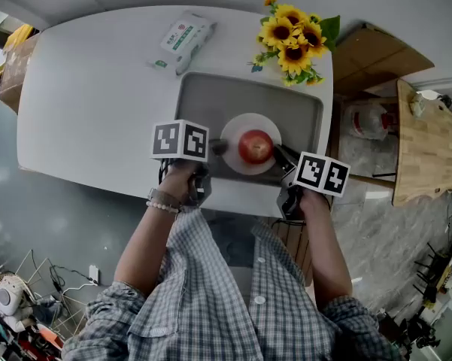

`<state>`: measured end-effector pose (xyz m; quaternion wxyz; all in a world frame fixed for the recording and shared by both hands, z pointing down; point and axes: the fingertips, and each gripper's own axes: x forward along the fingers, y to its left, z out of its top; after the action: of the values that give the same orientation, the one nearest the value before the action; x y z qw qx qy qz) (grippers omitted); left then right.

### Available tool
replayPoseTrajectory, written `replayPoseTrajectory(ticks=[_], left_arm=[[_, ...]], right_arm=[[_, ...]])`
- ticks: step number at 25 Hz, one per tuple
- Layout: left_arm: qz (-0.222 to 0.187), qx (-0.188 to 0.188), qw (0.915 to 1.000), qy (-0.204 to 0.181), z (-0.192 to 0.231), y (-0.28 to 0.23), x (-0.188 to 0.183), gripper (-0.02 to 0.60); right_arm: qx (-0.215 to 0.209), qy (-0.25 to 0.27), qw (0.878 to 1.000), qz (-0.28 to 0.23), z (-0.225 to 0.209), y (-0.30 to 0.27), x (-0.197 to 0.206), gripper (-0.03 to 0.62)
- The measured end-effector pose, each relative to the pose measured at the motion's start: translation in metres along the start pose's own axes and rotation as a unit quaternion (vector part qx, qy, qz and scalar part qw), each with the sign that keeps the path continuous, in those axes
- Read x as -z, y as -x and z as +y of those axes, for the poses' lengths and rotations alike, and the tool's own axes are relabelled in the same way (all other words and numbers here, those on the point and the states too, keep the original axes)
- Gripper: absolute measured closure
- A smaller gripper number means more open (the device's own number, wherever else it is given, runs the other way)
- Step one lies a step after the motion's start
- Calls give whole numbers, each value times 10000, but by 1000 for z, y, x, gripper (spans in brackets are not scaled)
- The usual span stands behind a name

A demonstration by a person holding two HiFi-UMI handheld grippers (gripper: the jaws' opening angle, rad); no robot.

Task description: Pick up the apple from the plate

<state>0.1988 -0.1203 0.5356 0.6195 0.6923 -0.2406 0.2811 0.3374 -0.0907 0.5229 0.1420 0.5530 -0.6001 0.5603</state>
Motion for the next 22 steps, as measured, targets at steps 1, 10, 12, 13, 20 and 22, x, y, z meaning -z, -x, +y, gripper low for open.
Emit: replayPoseTrajectory(ticks=[1,10,12,13,20,22], left_arm=[[0,43,10000,50,0,1,0,541],[-152,141,9997,114,4,25,-12,543],[-226,115,9996,115,8,34,-15,543],[-261,109,9995,131,11,39,-17,543],[-505,72,9982,329,40,78,-21,543],[-598,35,9973,419,51,91,-21,543]], right_arm=[[-3,21,10000,-6,2,0,-2,537],[-89,147,9998,-43,28,-3,-11,537],[-138,195,9997,-38,38,-6,-12,537],[-163,227,9996,-33,44,-8,-12,537],[-386,559,9976,136,89,-29,-7,537],[-452,638,9967,197,104,-37,-3,537]])
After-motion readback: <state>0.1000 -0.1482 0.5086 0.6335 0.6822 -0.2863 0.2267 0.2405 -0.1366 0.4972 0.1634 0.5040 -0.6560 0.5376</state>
